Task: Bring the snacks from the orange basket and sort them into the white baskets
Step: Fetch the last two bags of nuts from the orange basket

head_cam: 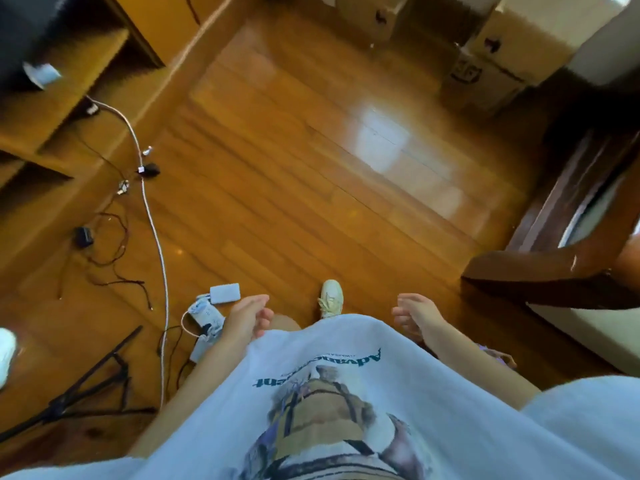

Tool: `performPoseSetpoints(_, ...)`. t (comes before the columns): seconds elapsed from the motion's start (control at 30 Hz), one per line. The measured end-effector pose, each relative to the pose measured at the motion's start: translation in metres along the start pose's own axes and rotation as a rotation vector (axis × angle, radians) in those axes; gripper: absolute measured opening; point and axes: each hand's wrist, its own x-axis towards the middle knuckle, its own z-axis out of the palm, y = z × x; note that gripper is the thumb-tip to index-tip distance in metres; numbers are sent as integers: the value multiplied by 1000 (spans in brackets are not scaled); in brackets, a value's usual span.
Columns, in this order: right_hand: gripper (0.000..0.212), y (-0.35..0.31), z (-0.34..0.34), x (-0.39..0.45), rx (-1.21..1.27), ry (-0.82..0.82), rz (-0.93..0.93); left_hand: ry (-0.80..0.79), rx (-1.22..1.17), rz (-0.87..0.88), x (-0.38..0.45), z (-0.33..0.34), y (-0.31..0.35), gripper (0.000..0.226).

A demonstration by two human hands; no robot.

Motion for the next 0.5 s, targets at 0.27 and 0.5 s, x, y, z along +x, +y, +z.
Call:
performPoseSetpoints(0.27,24,-176,70,20,-339,-214,-244,216,-279,-273,33,-48,20,13)
performPoseSetpoints(0.5,27,-288,126,22,-434,-300,-299,235,-449,-354,87,-80,90,24)
